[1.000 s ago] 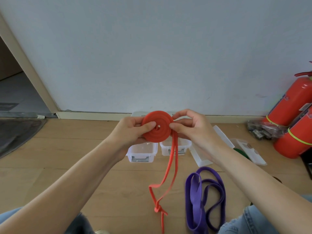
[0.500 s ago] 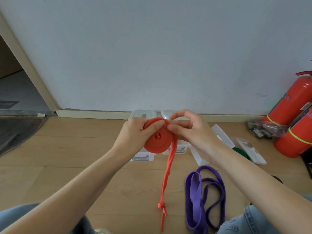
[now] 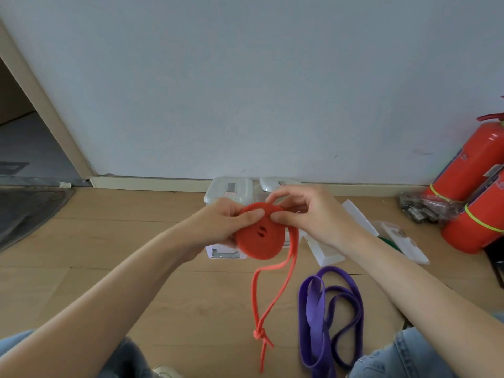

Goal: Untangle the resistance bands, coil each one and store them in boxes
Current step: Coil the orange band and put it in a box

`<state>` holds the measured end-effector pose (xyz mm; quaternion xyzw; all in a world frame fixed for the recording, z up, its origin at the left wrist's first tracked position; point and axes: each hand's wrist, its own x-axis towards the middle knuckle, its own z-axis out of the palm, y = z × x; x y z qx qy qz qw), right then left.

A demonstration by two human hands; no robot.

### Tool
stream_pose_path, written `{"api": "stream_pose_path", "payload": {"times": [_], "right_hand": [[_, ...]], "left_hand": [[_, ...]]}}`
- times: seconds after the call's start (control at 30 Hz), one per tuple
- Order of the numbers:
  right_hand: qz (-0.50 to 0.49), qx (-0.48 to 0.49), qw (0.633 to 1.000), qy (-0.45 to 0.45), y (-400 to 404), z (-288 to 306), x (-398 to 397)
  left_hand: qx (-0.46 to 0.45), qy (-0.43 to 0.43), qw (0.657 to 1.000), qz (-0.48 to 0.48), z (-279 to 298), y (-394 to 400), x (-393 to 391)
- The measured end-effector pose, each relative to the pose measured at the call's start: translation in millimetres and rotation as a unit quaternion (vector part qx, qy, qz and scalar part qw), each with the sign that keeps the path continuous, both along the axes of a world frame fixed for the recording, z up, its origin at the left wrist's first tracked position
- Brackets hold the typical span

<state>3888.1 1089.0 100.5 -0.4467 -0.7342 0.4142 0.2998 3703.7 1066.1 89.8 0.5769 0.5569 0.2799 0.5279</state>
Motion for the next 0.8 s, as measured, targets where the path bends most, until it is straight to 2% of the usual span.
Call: {"api": "stream_pose_path", "payload": {"times": [0.07,0.17,0.3,0.47,0.57,0.63,0.73,0.8], "right_hand": [[-0.015,-0.061,0.994,0.084,0,0,1],[-0.028,-0.178,0.963,0.199,0,0,3],[-0.033,-0.188,0.965,0.178,-2,-2,-1],[-0.020,-0.219,0.940,0.259,-10,-11,-18],[-0.053,-0.191,0.948,0.250,-11,-14,-19],[-0.086,-0.146,0.960,0.223,-7,-12,-11],[-0.073,0.009,0.996,0.051,-1,-5,-1],[-0.024,0.064,0.997,-0.021,-2,-5,0]], "left_hand": [[0.055,-0.006,0.997,0.058,1,-1,5],[0.143,0.011,0.981,0.131,6,4,7],[0.174,-0.006,0.960,0.218,11,10,4],[0.188,-0.011,0.940,0.285,5,9,9],[0.176,-0.019,0.950,0.259,-2,5,14],[0.139,-0.054,0.971,0.189,-1,5,9],[0.066,-0.073,0.992,0.078,8,9,-6],[0.037,-0.022,0.998,0.035,11,6,-9]]}}
